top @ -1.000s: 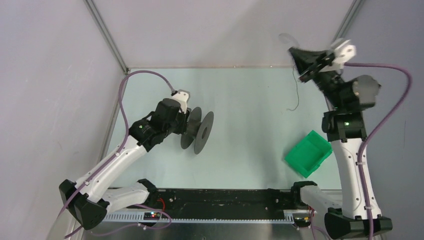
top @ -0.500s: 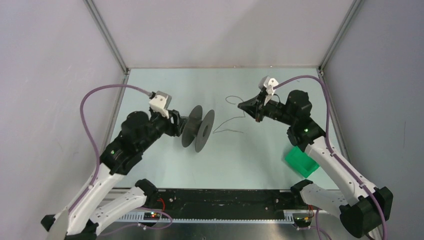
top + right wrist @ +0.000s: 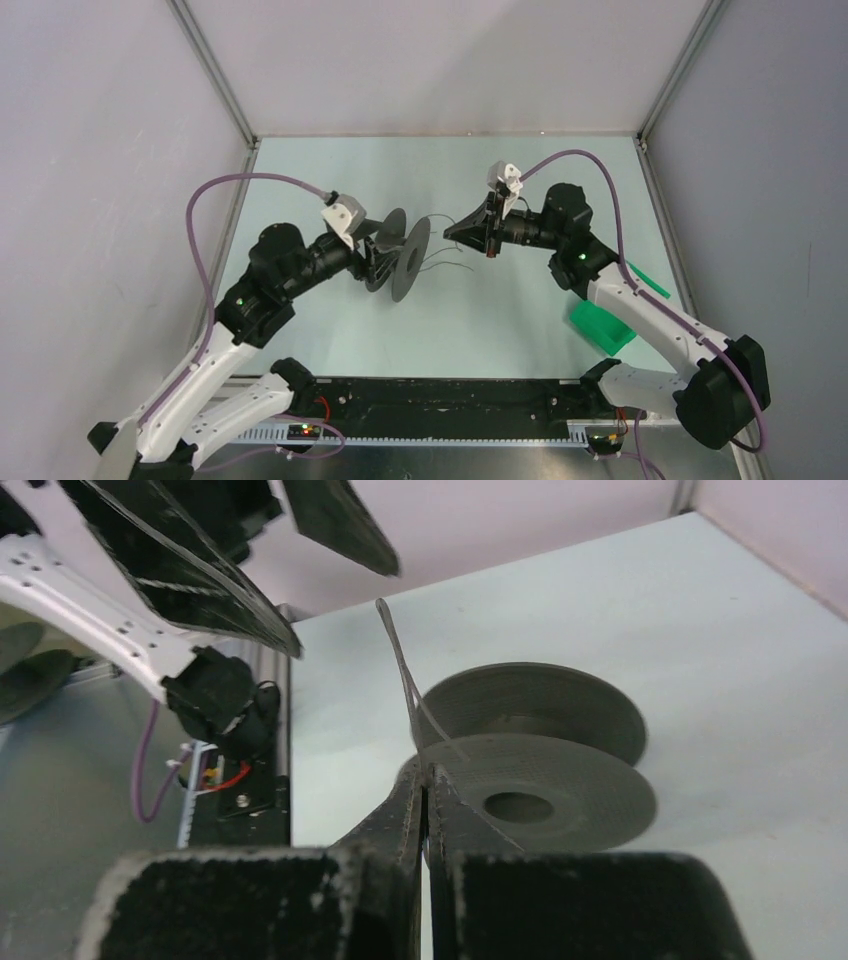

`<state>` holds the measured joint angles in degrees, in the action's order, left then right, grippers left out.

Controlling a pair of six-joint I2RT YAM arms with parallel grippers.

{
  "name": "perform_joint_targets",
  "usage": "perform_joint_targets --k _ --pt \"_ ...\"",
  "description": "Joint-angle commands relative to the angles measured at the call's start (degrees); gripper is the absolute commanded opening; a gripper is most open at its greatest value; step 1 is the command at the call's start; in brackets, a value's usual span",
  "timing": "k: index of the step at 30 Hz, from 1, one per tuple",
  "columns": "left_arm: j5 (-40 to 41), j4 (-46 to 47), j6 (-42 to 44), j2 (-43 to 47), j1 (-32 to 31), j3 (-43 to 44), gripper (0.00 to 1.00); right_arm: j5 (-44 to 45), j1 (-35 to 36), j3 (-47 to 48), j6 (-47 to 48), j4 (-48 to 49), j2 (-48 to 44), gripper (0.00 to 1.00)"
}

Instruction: Wrap the cables

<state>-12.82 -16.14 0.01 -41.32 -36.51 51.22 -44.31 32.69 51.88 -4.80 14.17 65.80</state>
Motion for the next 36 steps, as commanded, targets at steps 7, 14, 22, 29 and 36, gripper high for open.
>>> perform_joint_targets --k 7,14,22,29,36 --pt "-17.67 5.83 6.91 -2.79 -0.08 -0.31 0.69 -3.79 5.05 -1.58 -5.15 6.03 1.16 0.00" --pt "-17.95 6.56 5.83 -4.82 -0.08 0.64 0.63 -3.48 5.80 -1.60 -5.58 5.86 1.04 0.00" --pt "-17.14 7.16 3.12 -5.11 -0.13 0.04 0.20 -2.05 5.47 -1.65 -3.29 2.46 0.57 0.00" --pt "-13.43 5.26 1.99 -3.56 -0.14 -1.96 0.00 -2.18 3.47 -1.60 -1.62 -0.01 0.41 0.00" --pt "-6.89 -4.03 2.88 -5.88 -0.12 -1.22 0.00 -3.04 -0.19 -1.60 3.32 -0.10 1.42 0.00"
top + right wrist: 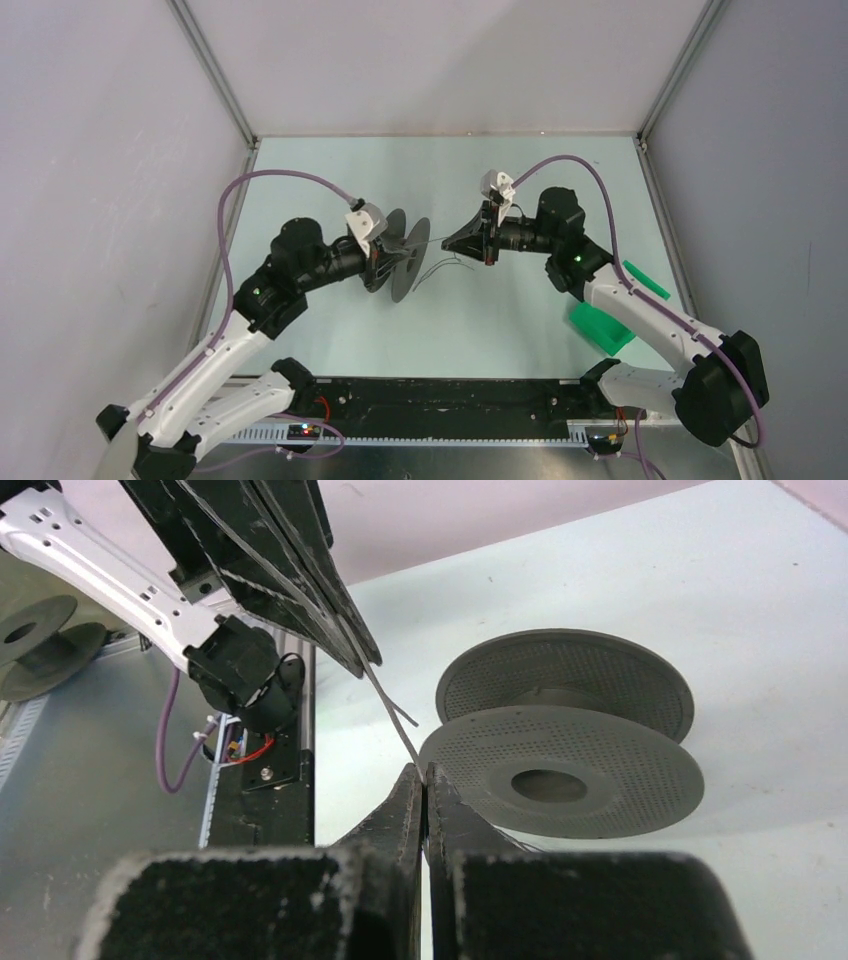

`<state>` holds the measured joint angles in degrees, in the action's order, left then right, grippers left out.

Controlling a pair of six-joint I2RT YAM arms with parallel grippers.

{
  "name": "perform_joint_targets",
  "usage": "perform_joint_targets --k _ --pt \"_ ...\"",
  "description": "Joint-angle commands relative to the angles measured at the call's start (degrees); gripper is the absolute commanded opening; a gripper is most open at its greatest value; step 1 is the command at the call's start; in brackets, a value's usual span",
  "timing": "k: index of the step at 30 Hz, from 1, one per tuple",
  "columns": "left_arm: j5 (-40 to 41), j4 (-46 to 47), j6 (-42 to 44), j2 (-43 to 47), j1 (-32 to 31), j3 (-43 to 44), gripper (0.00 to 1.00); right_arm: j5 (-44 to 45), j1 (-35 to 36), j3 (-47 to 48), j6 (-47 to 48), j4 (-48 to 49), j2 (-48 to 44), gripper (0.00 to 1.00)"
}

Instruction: Wrap the cables

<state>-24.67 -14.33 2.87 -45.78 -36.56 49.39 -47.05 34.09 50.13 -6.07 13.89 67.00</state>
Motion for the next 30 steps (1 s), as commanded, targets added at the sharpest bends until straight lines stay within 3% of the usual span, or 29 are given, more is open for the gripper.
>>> perform_joint_targets --k 1,3,8,10,12,14,16,22,30 --pt "6.66 -8.45 0.11 -1.86 -0.13 0.93 0.00 0.51 -1.95 0.14 5.24 0.00 0.63 0.01" --pt "8.99 -11.77 0.32 -2.92 -0.06 1.62 0.00 2.47 -1.84 0.49 11.35 -0.57 1.43 0.02" --pt "11.71 -13.61 -1.40 -3.78 0.00 1.58 0.00 5.39 -0.58 3.81 16.98 -0.21 4.71 0.00" --pt "16.20 -13.64 -3.03 -3.57 0.09 1.56 0.02 5.76 0.03 5.54 19.81 -0.06 6.47 0.00" --pt "20.31 -13.64 -5.24 -3.01 0.57 1.54 0.12 5.95 0.30 7.59 22.30 0.30 8.42 0.00" --pt "22.99 -13.81 -7.07 -2.28 1.93 1.61 0.32 5.23 0.27 9.98 25.12 0.50 11.29 0.00" --pt "24.24 -13.90 -8.86 -1.34 4.05 1.69 0.45 3.54 0.25 12.13 26.89 0.60 12.98 0.00" --pt "21.14 -13.88 -11.70 0.91 11.69 0.52 0.61 -3.86 0.32 15.94 30.78 1.53 17.37 0.00" --pt "11.24 -11.85 -10.41 -0.16 16.28 0.27 0.66 -8.88 2.52 18.94 23.49 9.02 22.83 0.00"
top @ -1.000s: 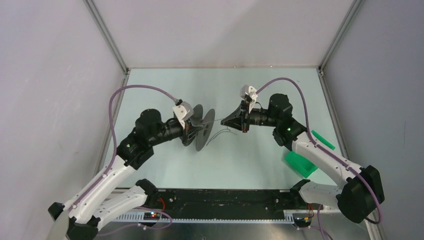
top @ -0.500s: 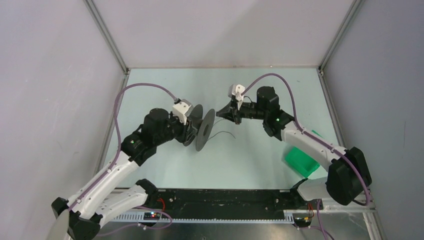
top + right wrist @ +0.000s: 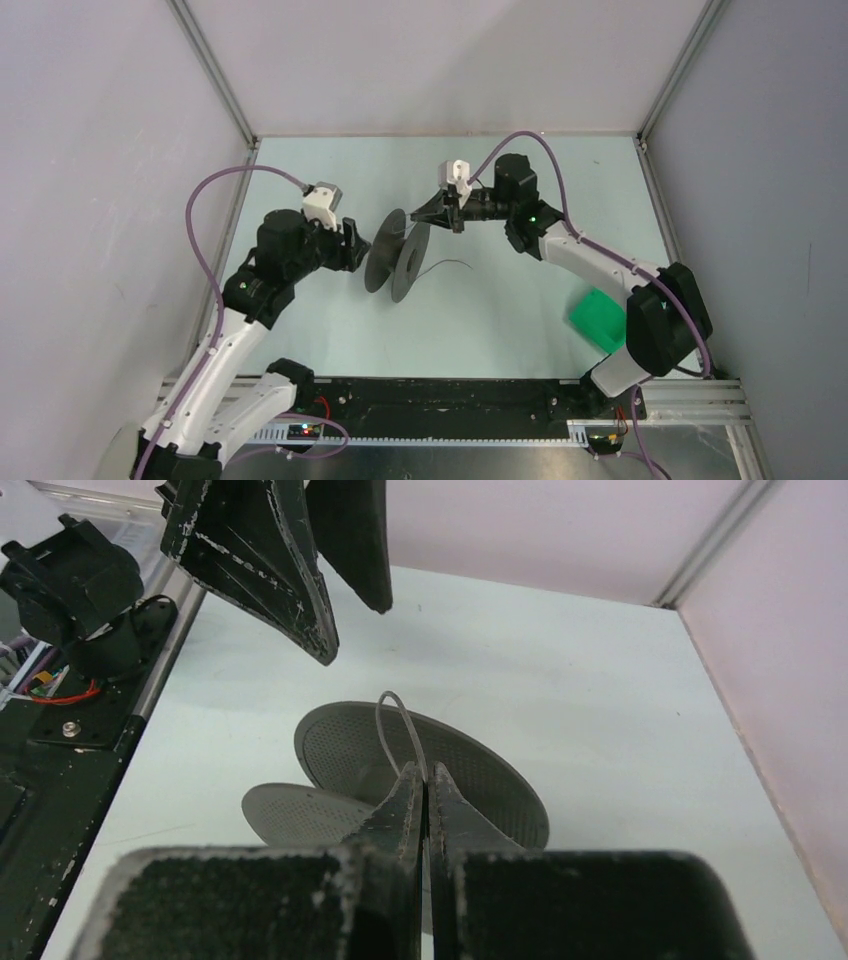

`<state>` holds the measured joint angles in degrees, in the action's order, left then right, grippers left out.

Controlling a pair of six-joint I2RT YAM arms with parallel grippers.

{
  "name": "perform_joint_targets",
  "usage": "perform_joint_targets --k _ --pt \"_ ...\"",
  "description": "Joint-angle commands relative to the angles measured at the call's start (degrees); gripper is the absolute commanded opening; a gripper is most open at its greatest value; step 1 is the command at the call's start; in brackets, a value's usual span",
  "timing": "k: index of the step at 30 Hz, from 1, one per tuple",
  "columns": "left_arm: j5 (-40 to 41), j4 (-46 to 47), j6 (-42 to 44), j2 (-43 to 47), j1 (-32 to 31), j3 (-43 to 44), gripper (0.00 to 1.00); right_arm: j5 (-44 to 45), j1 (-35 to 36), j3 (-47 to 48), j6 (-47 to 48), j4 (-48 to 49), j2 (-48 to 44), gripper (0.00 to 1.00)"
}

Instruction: Wrap the cables

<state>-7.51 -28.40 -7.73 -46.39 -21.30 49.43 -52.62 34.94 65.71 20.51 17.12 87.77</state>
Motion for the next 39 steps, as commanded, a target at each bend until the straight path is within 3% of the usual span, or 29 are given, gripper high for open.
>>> perform_joint_targets --k 1,4,11,16,25,32,39 --pt "-6.70 2.88 0.71 0.70 1.00 -0.10 0.67 -2.98 1.91 3.67 -4.82 6.49 2.87 0.00" --pt "-7.22 5.24 3.07 3.86 1.00 -1.65 0.67 -1.27 2.96 3.80 -9.29 8.00 3.65 0.00" --pt "-15.68 24.71 2.12 13.70 0.91 -12.06 0.67 3.26 3.33 3.86 -30.85 12.60 1.88 0.00" --pt "-16.17 35.32 -2.12 13.40 0.91 -14.35 0.67 6.72 5.26 2.87 -36.30 12.22 -0.26 0.00" --pt "-12.81 37.54 -4.67 12.84 0.87 -15.46 0.69 7.60 6.10 2.59 -38.44 13.34 0.72 0.00" --pt "-11.23 36.26 -5.85 12.69 0.91 -17.18 0.52 7.43 6.06 0.67 -41.29 16.61 1.46 0.00" --pt "-8.22 35.42 -6.04 10.77 0.91 -18.17 0.48 6.48 5.71 -0.25 -41.15 15.44 2.39 0.00"
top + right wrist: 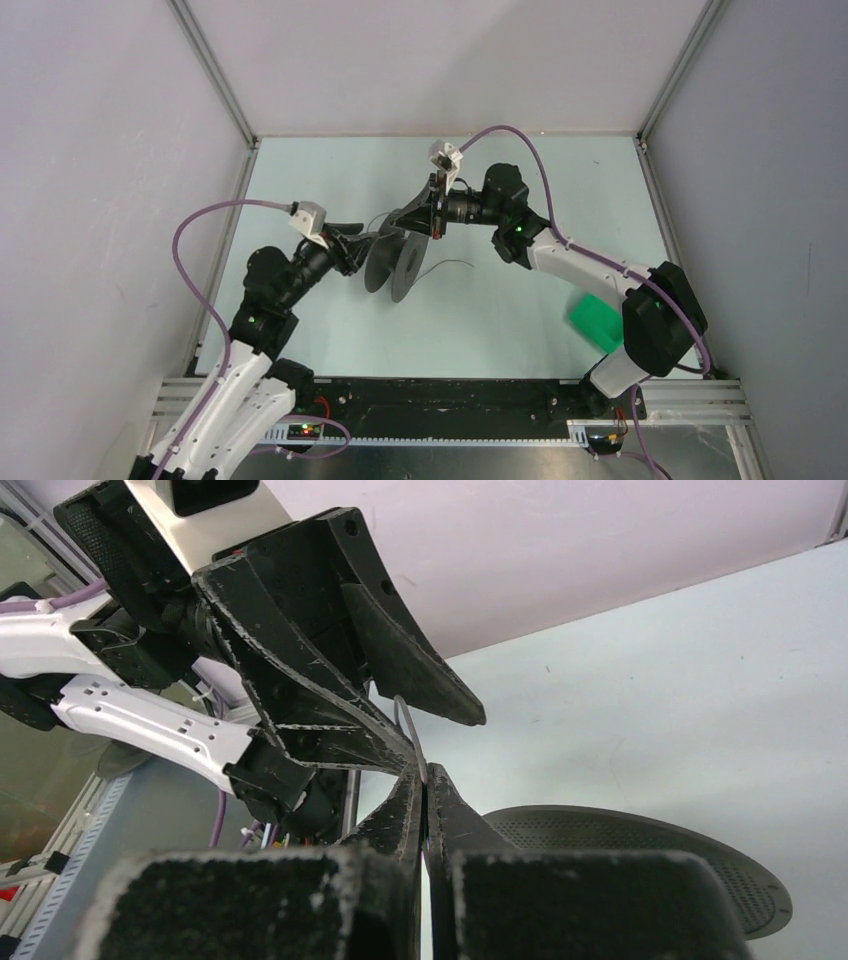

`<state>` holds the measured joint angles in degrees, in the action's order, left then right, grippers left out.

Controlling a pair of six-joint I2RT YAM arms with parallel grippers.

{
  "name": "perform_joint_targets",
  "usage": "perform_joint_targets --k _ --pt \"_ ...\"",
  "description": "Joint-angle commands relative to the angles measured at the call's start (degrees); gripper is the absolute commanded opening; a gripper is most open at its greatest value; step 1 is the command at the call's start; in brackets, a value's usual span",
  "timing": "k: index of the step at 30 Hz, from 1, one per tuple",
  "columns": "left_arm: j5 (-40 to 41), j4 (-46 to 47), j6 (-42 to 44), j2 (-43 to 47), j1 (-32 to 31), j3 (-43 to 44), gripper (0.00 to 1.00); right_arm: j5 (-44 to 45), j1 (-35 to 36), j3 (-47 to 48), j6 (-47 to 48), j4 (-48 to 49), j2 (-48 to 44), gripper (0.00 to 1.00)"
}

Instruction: Wrap the cables

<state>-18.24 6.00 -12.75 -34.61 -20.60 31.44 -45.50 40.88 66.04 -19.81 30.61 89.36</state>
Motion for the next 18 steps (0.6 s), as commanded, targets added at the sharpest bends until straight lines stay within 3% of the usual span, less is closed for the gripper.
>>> perform_joint_targets --k 1,6,18 --pt "3.30 1.03 -1.21 -1.69 0.21 -0.17 0.48 -0.82 -0.21 -1.09 -1.01 2.27 0.89 0.00" --pt "5.14 0.85 -2.36 -4.20 0.18 -0.05 0.53 -0.93 -0.21 -2.86 -1.67 3.59 1.20 0.00" --pt "7.95 -1.50 -1.60 -9.85 0.05 -0.41 0.53 -1.65 -1.38 -4.53 -2.32 4.54 4.24 0.00"
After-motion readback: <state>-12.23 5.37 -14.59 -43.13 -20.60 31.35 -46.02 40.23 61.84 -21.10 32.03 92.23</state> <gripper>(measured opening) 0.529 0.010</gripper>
